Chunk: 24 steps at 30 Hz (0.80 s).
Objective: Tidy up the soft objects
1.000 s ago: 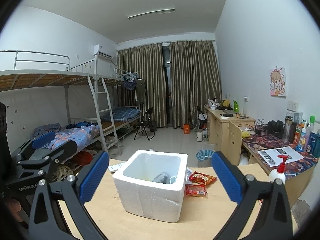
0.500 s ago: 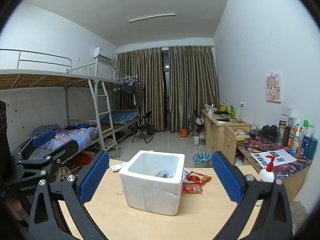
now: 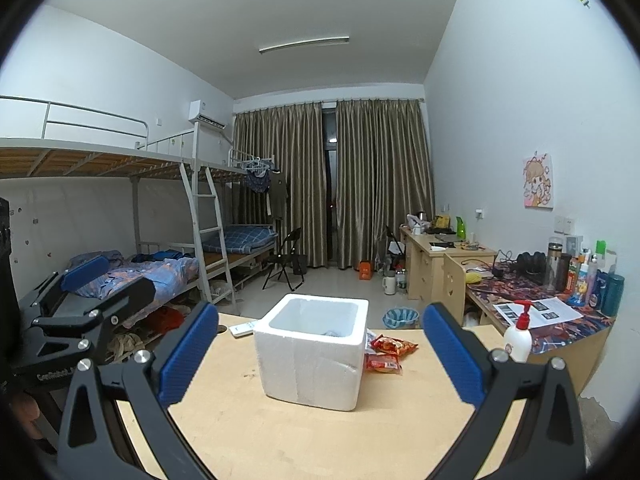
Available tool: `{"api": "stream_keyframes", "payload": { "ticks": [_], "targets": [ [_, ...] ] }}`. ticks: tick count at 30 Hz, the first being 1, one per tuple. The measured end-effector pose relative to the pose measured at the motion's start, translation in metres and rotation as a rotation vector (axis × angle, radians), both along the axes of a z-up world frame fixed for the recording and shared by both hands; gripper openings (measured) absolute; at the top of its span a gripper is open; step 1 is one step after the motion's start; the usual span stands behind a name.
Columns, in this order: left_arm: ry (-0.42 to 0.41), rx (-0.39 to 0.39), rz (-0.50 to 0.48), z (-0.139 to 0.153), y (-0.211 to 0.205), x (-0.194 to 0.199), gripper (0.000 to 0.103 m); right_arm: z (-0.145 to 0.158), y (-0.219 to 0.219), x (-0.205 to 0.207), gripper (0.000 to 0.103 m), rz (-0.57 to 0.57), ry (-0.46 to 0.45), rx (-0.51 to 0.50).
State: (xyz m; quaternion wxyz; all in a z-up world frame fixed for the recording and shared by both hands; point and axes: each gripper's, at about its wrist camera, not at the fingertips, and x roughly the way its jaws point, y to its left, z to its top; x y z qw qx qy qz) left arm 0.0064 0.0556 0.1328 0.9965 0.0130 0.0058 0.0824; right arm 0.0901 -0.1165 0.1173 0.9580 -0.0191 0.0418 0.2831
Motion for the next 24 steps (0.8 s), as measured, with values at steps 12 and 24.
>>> {"api": "stream_keyframes", "payload": {
  "ticks": [12,24],
  "targets": [
    [0.001,0.002,0.011,-0.006,-0.012,-0.034,0.103,-0.007,-0.013,-0.030,0.103,-0.002,-0.016,0.001],
    [-0.020,0.020,0.026,-0.005,-0.015,-0.055,0.103,-0.007,-0.014,-0.042,0.103,0.004,-0.038,-0.010]
  ]
}}
